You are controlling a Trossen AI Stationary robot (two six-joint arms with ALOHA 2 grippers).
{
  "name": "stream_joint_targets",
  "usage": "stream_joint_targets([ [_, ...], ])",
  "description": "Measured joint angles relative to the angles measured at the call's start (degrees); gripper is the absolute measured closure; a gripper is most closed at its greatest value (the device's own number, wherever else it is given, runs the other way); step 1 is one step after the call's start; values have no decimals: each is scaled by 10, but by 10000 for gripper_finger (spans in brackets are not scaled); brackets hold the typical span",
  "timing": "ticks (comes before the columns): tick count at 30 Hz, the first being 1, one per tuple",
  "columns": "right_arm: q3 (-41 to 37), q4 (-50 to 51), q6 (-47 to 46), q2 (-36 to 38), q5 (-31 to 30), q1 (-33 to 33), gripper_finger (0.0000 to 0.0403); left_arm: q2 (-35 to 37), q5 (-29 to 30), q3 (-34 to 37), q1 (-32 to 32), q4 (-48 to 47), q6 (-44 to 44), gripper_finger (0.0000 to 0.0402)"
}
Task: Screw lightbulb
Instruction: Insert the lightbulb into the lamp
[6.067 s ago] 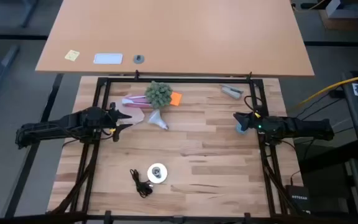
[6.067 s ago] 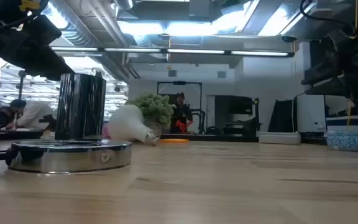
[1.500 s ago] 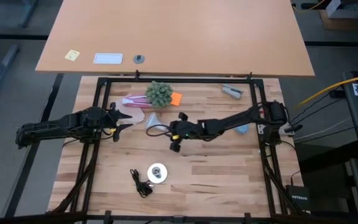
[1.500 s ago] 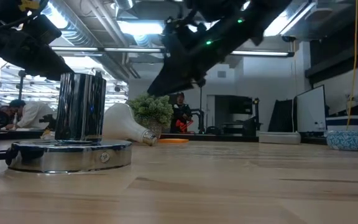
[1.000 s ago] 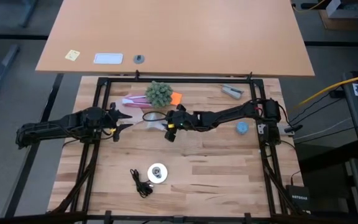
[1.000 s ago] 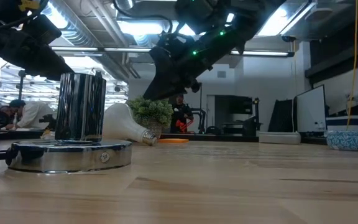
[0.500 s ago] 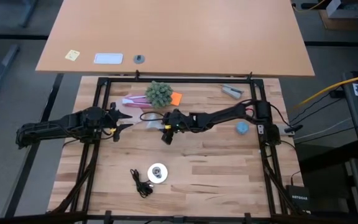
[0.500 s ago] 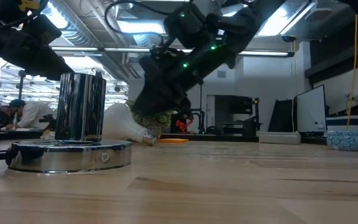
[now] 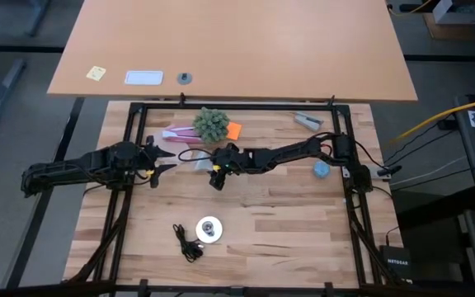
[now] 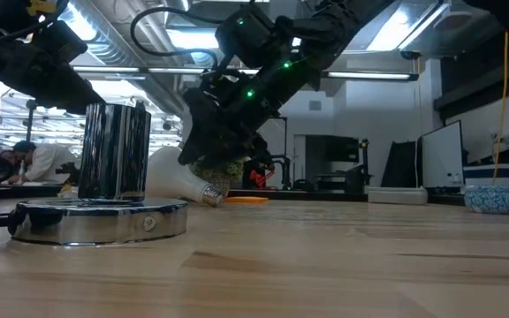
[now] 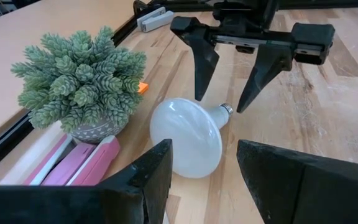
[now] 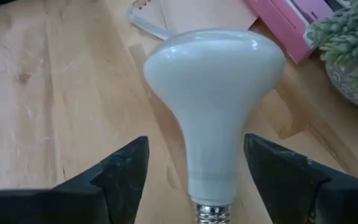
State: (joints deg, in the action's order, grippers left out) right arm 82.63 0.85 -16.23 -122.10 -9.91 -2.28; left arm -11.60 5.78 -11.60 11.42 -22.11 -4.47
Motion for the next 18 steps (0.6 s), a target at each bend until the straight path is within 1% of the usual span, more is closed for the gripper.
stream_joint_targets([
  [5, -1, 7, 0, -9, 0, 0, 132, 0, 0, 0, 0, 0, 0, 231],
  [10, 0, -18, 0, -34, 0, 0, 132, 0, 0, 0, 0, 0, 0, 231],
  [15, -1, -30, 1, -50, -23, -1, 132, 0, 0, 0, 0, 0, 0, 231],
  [18, 0, -36, 1, -53, -24, -5, 132, 0, 0, 0, 0, 0, 0, 231],
])
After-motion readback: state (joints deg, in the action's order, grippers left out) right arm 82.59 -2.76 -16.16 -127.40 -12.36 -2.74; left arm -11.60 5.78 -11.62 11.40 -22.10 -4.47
